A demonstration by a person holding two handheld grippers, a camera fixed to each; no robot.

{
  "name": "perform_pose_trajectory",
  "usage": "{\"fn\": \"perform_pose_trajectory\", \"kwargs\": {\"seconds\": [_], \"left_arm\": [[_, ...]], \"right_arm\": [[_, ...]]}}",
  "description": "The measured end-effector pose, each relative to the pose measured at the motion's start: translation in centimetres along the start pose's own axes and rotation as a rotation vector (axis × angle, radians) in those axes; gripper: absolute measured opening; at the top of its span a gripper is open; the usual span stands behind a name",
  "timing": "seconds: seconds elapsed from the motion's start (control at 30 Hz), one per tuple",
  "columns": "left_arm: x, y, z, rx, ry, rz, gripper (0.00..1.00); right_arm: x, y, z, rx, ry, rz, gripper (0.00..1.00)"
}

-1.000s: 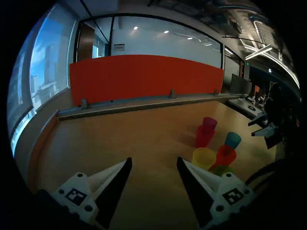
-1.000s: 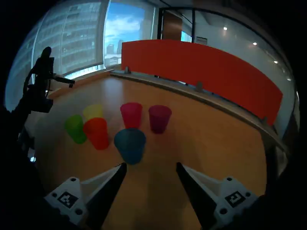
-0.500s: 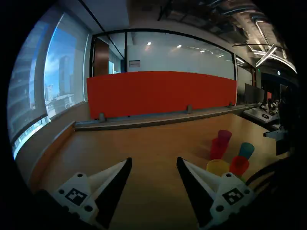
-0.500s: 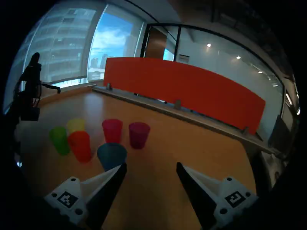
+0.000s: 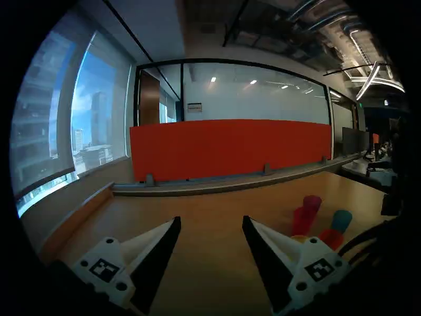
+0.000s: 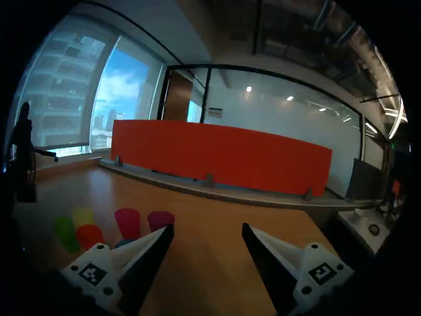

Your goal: Pour water

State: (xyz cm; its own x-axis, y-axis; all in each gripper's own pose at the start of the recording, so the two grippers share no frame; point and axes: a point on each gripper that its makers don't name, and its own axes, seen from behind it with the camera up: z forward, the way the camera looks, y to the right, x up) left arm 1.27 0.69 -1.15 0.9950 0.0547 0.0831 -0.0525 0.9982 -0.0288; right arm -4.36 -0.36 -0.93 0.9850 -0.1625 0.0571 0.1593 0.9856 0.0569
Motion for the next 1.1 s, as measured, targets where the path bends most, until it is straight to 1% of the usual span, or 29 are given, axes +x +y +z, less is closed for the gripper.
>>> {"fn": "perform_pose_trajectory", "kwargs": {"seconds": [0.2, 0.4, 0.6, 0.7, 0.8, 1.0, 1.1], "left_arm": [[-0.9, 0.6, -0.3, 0.031, 0.035, 0.008, 0.86], [-1.9, 0.8, -0.5, 0.056, 0.062, -0.005, 0.86], [-2.8, 0.8, -1.0, 0.081, 0.088, 0.0, 0.86], [-3.3, 1.1, -1.0, 0.077, 0.091, 0.003, 0.86], [-3.8, 1.1, -0.9, 0.083, 0.09, 0.001, 0.86], [-4.6, 1.0, -0.5, 0.099, 0.097, -0.016, 0.86], [-4.9, 1.1, -0.3, 0.096, 0.096, -0.03, 0.86]], "right_arm": [[-0.2, 0.3, 0.2, -0.076, 0.065, 0.025, 1.0], [-0.7, 0.5, 0.2, -0.15, 0.122, 0.061, 1.0], [-1.6, 0.4, 0.3, -0.189, 0.139, 0.079, 1.0], [-2.0, 0.6, 0.3, -0.211, 0.148, 0.09, 1.0], [-2.5, 0.5, 0.4, -0.222, 0.145, 0.099, 1.0], [-3.2, 0.4, 0.5, -0.237, 0.137, 0.099, 1.0], [-3.3, 0.5, 0.6, -0.241, 0.133, 0.112, 1.0]]}}
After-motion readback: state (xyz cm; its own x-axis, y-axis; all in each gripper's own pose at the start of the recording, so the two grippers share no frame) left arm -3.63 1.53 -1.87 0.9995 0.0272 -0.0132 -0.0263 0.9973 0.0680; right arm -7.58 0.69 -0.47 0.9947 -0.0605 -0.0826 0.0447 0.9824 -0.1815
